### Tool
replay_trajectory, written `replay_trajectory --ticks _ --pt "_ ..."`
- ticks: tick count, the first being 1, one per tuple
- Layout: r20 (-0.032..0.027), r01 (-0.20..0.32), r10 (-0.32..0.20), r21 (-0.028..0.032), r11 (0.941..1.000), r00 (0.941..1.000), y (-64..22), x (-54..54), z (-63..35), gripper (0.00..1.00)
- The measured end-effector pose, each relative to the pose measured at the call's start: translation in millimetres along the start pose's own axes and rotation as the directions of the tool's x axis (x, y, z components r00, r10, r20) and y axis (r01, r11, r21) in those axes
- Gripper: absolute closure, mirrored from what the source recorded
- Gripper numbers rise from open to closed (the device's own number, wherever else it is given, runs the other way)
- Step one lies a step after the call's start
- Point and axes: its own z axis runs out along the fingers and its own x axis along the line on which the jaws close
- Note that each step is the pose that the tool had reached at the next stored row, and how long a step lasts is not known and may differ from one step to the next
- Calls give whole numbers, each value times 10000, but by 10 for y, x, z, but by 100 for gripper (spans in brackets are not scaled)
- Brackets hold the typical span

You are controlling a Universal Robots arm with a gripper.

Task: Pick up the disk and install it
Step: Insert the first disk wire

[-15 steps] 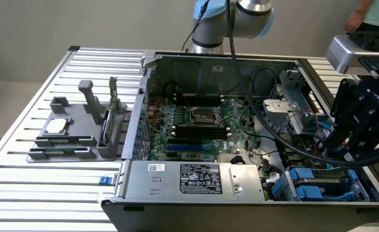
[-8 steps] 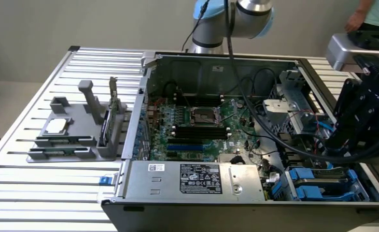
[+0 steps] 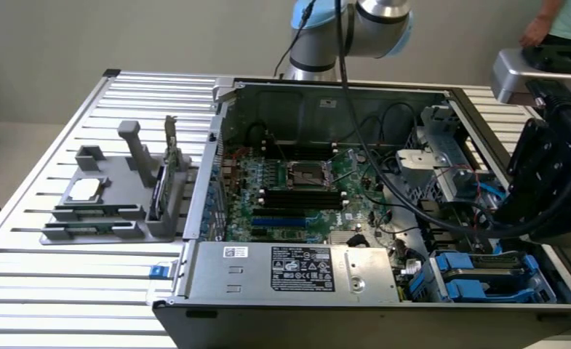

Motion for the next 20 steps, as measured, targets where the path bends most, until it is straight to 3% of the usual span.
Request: replay_trajectory --ticks 6,11,15,20 --pt "43 -647 646 132 9978 9979 0 -2 0 59" --pt "71 -1220 1219 206 9923 9925 1 -3 -1 59" --pt "68 -1752 1751 203 9843 9845 2 -2 -1 59" --pt "50 -2483 2482 171 9685 9687 1 -2 0 59"
